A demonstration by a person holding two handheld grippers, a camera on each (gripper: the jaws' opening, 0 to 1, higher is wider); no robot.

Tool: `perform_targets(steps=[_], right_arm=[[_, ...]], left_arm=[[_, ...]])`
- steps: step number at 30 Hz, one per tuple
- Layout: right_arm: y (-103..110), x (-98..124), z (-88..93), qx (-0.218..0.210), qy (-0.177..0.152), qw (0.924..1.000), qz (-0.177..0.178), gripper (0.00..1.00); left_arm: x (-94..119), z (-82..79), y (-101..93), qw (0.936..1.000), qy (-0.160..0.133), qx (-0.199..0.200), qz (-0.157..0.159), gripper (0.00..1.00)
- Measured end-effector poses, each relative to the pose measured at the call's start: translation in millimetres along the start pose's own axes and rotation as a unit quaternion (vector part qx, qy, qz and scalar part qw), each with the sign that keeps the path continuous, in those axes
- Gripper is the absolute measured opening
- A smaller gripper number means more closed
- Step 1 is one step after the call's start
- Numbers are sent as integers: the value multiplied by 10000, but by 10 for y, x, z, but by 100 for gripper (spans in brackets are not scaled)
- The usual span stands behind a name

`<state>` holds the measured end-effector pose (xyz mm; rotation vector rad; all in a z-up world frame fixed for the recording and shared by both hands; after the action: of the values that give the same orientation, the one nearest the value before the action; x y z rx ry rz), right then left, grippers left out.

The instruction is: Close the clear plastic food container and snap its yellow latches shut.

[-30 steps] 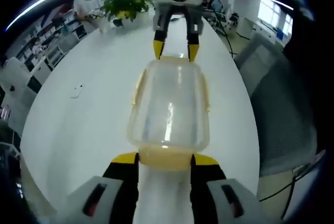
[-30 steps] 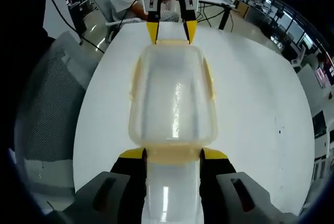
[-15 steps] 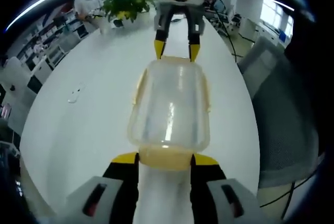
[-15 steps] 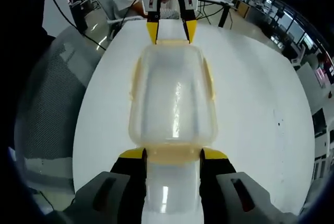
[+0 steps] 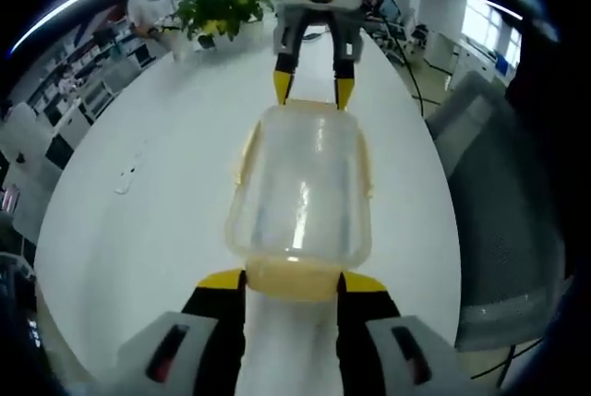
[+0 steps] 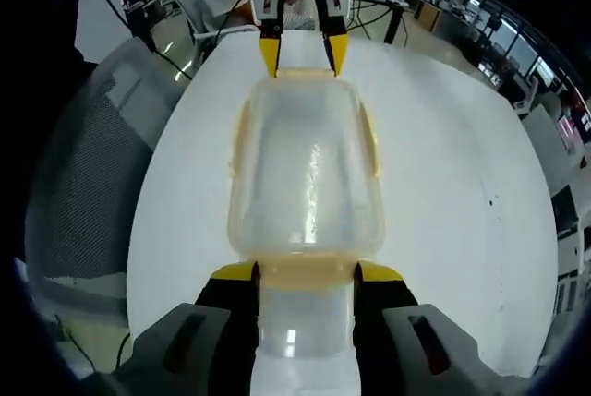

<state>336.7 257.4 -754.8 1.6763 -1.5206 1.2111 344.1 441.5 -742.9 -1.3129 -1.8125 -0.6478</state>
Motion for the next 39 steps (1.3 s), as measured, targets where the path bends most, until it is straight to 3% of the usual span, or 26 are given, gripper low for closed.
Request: perform_targets(steps=[39], right_arm=[[134,279,744,30,38,10000,-28,36]], left_arm=[[-518,-577,-232,10000,13,64,14,33]])
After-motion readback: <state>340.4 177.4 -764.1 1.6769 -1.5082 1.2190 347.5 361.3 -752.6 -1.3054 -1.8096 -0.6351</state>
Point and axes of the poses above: the point that each gripper's makers call its tool centre point, and the gripper's own axes: x roughly backward along the fingers, y roughly to its left, z roughly out of its underside, the point moved 2 cm from there along x, roughly backward along the fingers, and after that the axes turned 13 degrees about x, right-handed, at the moved point
